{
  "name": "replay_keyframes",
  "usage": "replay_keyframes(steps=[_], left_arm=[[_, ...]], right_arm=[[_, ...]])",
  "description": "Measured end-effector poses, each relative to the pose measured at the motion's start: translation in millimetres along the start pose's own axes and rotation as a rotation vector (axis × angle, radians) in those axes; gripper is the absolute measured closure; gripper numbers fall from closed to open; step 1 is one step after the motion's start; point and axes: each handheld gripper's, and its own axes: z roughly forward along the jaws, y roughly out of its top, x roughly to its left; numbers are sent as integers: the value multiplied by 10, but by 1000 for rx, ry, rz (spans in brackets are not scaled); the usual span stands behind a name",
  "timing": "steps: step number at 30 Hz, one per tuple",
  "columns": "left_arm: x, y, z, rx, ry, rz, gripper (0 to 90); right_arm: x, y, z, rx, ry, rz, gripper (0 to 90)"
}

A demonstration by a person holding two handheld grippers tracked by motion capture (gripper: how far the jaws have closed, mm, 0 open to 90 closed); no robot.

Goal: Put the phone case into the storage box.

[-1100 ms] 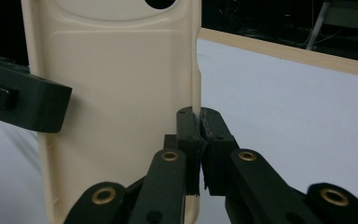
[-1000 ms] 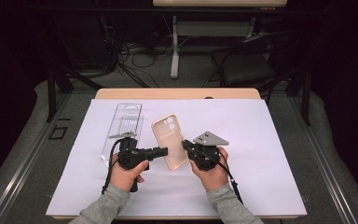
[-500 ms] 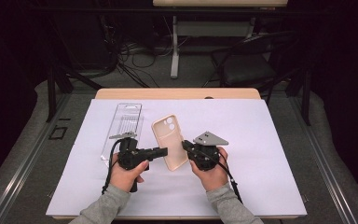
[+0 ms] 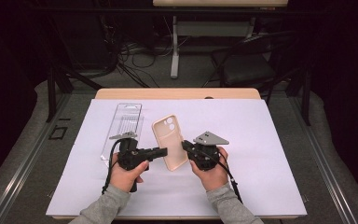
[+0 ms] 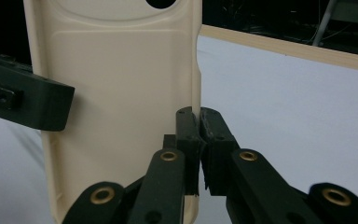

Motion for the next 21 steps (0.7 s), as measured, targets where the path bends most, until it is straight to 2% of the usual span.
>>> replay_keyframes(steps=[16,21], left_arm=[[17,6,-10,1,-6,3,800],[22,7,-13,-2,-6,1,801]], right_arm=[[2,0,2,2,6,6,850],[0,1,1,-3,6,8,816]])
